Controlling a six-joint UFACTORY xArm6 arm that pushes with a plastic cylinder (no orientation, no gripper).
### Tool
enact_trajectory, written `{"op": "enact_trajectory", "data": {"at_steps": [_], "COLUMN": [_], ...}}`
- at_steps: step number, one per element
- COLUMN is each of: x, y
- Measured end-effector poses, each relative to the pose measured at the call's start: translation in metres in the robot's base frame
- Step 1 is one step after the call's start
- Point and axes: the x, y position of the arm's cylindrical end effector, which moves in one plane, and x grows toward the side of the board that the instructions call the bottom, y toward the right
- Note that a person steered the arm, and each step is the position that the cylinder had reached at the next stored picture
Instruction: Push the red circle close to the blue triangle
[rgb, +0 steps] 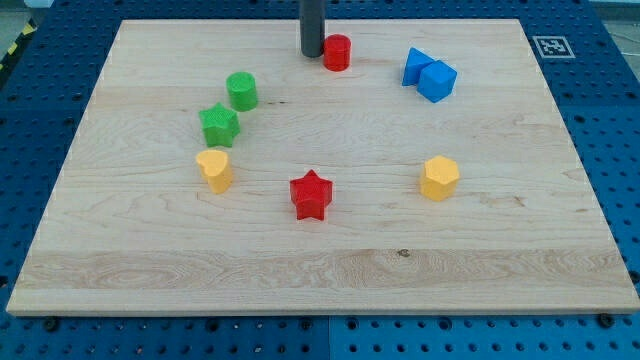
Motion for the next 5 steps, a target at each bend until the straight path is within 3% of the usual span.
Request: {"op": "enact_trajectory", "data": {"at_steps": [5], "x": [0.006], "y": [0.058]}}
